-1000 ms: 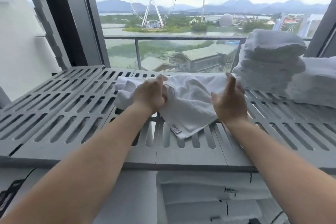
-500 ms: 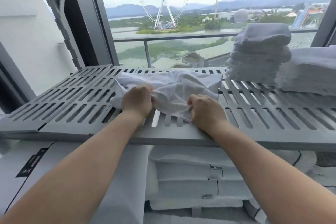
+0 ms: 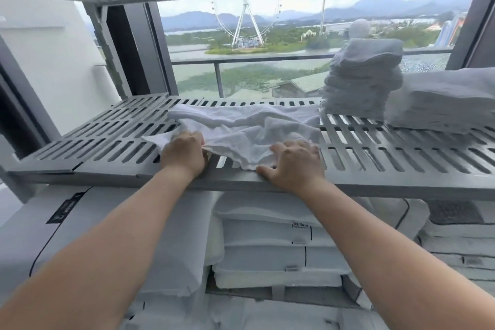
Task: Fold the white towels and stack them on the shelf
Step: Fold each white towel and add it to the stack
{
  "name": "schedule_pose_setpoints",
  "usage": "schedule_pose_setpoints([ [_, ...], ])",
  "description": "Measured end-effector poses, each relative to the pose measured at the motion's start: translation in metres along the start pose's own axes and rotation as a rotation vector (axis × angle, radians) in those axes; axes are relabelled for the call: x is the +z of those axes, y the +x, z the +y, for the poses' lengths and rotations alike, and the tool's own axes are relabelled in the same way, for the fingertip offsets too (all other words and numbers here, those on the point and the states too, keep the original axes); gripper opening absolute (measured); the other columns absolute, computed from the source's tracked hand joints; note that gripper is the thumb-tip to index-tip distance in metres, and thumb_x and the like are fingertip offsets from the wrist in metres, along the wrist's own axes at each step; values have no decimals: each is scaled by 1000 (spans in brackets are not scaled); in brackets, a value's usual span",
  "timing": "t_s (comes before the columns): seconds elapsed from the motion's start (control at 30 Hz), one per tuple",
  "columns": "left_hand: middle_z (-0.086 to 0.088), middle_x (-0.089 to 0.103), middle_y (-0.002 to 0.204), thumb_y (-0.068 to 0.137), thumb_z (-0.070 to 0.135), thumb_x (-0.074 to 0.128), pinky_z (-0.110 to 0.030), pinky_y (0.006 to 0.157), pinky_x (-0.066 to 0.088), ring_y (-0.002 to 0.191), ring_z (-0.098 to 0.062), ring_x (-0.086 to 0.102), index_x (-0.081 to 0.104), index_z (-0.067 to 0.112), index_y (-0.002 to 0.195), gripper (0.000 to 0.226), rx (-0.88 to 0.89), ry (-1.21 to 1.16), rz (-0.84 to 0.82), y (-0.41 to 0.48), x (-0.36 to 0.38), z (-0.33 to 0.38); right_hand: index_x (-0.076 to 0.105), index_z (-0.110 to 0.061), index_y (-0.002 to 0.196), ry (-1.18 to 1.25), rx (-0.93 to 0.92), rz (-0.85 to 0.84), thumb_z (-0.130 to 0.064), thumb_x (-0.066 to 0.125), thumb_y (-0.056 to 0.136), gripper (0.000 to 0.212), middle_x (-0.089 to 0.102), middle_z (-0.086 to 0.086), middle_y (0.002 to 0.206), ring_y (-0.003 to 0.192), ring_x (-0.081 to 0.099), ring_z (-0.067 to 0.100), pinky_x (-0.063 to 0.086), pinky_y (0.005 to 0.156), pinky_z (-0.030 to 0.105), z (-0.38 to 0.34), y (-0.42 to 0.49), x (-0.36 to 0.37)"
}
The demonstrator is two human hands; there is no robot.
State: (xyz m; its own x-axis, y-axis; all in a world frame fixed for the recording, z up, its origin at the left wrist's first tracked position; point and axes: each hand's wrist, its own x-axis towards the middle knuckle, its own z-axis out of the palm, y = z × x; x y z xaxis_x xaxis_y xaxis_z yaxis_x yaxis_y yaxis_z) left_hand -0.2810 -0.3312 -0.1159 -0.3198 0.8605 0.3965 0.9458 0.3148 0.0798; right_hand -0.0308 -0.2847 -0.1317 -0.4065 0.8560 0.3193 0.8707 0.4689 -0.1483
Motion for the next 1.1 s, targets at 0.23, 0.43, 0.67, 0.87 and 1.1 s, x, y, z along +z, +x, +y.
schedule_pose_setpoints([
  [0.23,-7,64,108,93,28,56,-43,91,41,106,-32,56,62,22,98,9,-3,74,47,-17,-3,-21,58,-22,133,74,0,52,-24,53,90,42,62,6,126,121,54,32,42,99,45,-2,0,5],
  [0.43,-7,63,99,90,15,60,-39,82,43,95,-31,59,64,17,89,4,117,-45,109,-2,5,-25,68,-18,118,159,88,159,-6,47,86,40,66,9,111,106,60,32,51,87,42,-6,11,7],
  [0.67,-4,64,94,85,1,51,-32,67,36,83,-30,62,65,18,86,22,201,-115,180,22,4,-38,70,-21,96,-96,222,273,-5,53,89,24,69,6,92,93,63,31,40,82,38,3,36,-12],
  [0.87,-1,63,88,85,-1,49,-31,63,39,80,-26,58,59,19,80,24,274,-129,183,44,-5,-43,75,-21,94,-94,183,513,-10,60,90,19,69,2,95,94,58,27,40,86,40,0,45,-20],
  [1.1,1,61,90,84,6,48,-31,63,38,80,-26,54,52,20,83,15,378,-171,56,35,16,-44,61,-14,123,-117,285,347,3,47,85,44,64,14,120,116,53,35,37,98,44,0,24,8],
])
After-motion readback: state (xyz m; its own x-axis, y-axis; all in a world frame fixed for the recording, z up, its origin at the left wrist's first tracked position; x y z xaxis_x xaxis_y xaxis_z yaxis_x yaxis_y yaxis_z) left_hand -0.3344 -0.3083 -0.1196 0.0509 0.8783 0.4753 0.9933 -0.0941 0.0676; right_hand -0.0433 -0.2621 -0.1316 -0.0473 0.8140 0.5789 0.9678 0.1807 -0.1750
